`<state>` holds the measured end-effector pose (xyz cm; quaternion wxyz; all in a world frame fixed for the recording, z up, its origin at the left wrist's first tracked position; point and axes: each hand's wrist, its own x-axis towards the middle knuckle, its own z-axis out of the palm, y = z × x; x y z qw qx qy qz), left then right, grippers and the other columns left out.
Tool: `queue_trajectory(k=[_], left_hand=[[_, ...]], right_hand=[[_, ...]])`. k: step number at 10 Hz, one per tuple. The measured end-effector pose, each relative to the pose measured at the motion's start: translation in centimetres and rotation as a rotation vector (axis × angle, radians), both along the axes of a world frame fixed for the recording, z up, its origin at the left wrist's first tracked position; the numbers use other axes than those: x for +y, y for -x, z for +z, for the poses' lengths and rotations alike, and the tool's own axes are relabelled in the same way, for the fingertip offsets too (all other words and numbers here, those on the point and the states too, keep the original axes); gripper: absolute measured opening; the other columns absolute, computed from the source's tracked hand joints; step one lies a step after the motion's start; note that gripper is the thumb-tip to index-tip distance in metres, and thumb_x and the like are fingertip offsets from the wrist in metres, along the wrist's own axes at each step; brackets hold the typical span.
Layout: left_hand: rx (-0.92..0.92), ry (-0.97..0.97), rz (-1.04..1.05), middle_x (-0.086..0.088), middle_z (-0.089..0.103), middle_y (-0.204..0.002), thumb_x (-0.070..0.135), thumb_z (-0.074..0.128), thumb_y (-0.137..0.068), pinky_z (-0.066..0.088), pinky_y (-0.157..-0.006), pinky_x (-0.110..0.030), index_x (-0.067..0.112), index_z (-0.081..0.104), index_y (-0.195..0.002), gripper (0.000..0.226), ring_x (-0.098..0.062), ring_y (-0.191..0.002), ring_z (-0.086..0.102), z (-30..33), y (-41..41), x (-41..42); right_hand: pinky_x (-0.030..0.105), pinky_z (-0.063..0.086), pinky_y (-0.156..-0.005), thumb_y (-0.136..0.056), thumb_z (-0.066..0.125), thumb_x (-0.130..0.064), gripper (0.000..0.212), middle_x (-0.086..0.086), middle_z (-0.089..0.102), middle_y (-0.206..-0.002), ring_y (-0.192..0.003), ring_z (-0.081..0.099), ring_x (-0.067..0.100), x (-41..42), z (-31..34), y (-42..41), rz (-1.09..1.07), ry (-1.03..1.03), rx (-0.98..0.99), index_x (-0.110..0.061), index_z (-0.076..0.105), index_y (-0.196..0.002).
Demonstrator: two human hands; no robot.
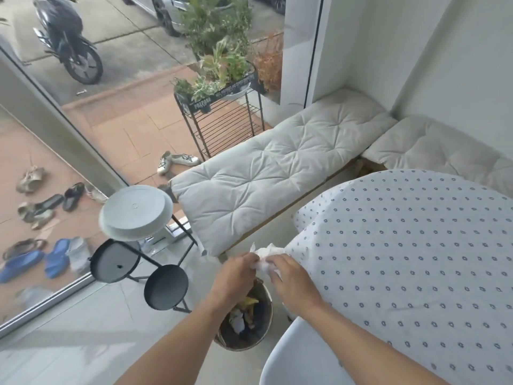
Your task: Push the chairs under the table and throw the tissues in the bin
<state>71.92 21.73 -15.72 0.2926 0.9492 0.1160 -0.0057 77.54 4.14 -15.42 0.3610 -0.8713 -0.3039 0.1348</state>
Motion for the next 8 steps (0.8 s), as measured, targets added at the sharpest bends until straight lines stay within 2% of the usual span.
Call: queue_trajectory(k=[1, 2, 4, 5, 6, 7, 8], left_hand=[[0.112, -0.014, 0.067, -0.003, 0.074, -0.094, 0.002, 0.059, -0.088, 0.056, -0.074, -0.041, 0.014, 0.074, -0.097, 0.021, -0.027, -0.083, 0.066, -4.0, 3.6, 3.2], [0.266, -0.031, 0.089, -0.007, 0.072, -0.096, 0.004, 0.054, -0.087, 0.055, -0.076, -0.045, 0.012, 0.071, -0.098, 0.021, -0.032, -0.088, 0.064, -8.8, 6.1, 5.1], [0.49, -0.061, 0.05, -0.003, 0.062, -0.098, 0.015, 0.058, -0.09, 0.05, -0.069, -0.039, 0.017, 0.065, -0.097, 0.011, -0.027, -0.085, 0.059, -18.0, 7.9, 5.9], [0.569, -0.054, 0.027, -0.005, 0.062, -0.129, 0.02, 0.064, -0.093, 0.054, -0.085, -0.04, 0.021, 0.06, -0.128, 0.035, -0.028, -0.108, 0.063, -21.2, 8.1, 5.7], [0.654, -0.055, -0.014, -0.007, 0.038, -0.161, 0.022, 0.061, -0.098, 0.049, -0.106, -0.048, 0.024, 0.035, -0.156, 0.063, -0.034, -0.137, 0.05, -22.3, 8.5, 5.4], [0.691, -0.148, -0.04, -0.008, 0.017, -0.173, 0.036, 0.052, -0.103, 0.034, -0.12, -0.054, 0.025, 0.022, -0.162, 0.067, -0.032, -0.156, 0.021, -20.7, 8.9, 5.3], [0.716, -0.193, -0.06, -0.006, 0.0, -0.176, 0.049, 0.041, -0.106, 0.019, -0.123, -0.064, 0.025, 0.01, -0.164, 0.071, -0.034, -0.161, 0.001, -18.4, 9.2, 5.2]], right_hand=[[0.031, 0.046, -0.103, -0.1, 0.055, -0.017, 0.03, -0.003, 0.059, -0.13, -0.118, 0.054, 0.017, 2.6, -4.2, 2.8, 0.058, 0.091, 0.067, -0.021, 0.058, -0.13], [0.037, 0.046, -0.102, -0.098, 0.055, -0.023, 0.035, -0.004, 0.055, -0.135, -0.124, 0.048, 0.02, 4.3, -8.8, 5.0, 0.12, 0.232, 0.1, -0.025, 0.052, -0.133], [0.041, 0.035, -0.113, -0.097, 0.059, -0.036, 0.049, 0.004, 0.043, -0.15, -0.14, 0.035, 0.026, 5.8, -16.8, 7.2, 0.186, 0.51, 0.086, -0.021, 0.044, -0.141], [0.042, 0.029, -0.116, -0.099, 0.056, -0.04, 0.051, 0.006, 0.041, -0.153, -0.143, 0.032, 0.028, 5.8, -19.1, 7.3, 0.198, 0.573, 0.075, -0.021, 0.042, -0.143], [0.045, 0.03, -0.116, -0.099, 0.05, -0.04, 0.05, 0.009, 0.039, -0.155, -0.144, 0.029, 0.029, 5.2, -20.0, 7.6, 0.19, 0.589, 0.108, -0.018, 0.043, -0.143], [0.048, 0.035, -0.113, -0.099, 0.047, -0.044, 0.048, 0.01, 0.039, -0.154, -0.142, 0.029, 0.03, 4.6, -18.8, 8.1, 0.164, 0.59, 0.122, -0.018, 0.045, -0.14], [0.05, 0.034, -0.114, -0.1, 0.045, -0.046, 0.049, 0.013, 0.033, -0.159, -0.146, 0.024, 0.033, 4.0, -17.1, 8.6, 0.153, 0.587, 0.118, -0.018, 0.044, -0.14]])
